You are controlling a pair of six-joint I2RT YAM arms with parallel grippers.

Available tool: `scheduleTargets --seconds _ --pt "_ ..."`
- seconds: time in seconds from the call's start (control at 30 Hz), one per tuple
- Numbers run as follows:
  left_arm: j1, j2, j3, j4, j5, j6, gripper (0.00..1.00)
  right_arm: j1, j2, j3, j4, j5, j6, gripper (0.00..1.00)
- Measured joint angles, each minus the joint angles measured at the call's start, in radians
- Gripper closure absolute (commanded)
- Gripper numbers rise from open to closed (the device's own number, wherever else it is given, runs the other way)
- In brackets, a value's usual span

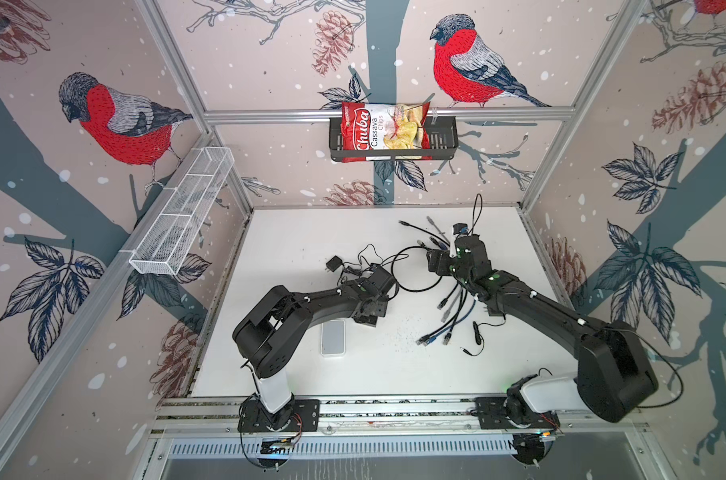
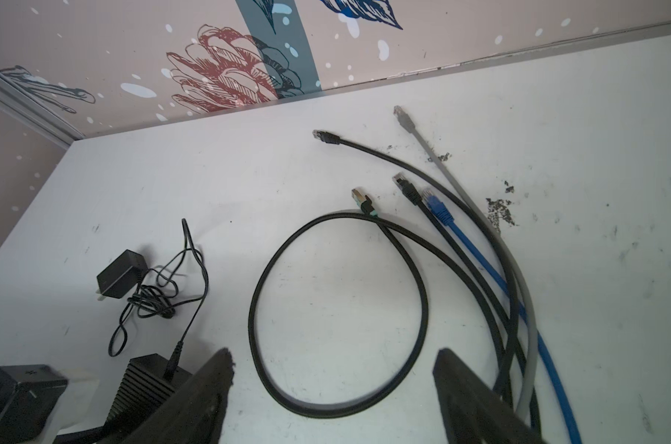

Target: Insert the plug into the switch port

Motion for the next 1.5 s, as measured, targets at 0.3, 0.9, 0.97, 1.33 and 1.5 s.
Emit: scheduleTargets --seconds 0.3,0.9,0.97,1.33,1.5 --pt "0.000 0.029 0.016 -0.016 0.005 -0.018 0.28 -0.011 0.047 -0.017 0.005 -0.007 0.000 0.17" --pt "0.000 -0.055 0.036 -0.006 -0.013 0.023 0.03 -0.033 0.114 0.027 -0.001 -0.023 0.000 0.16" --pt "0.000 -0.075 0.036 0.000 -0.018 0.031 0.03 -0.033 0.124 0.037 -0.005 -0.023 0.000 0.16" --pt "-0.007 -0.172 -0.018 0.096 -0.027 0.096 0.03 -0.033 0.207 0.127 -0.076 -0.026 0.030 0.16" --pt "-0.008 -0.212 -0.075 0.159 0.000 0.137 0.04 -0.033 0.211 0.127 -0.092 -0.029 0.073 0.16"
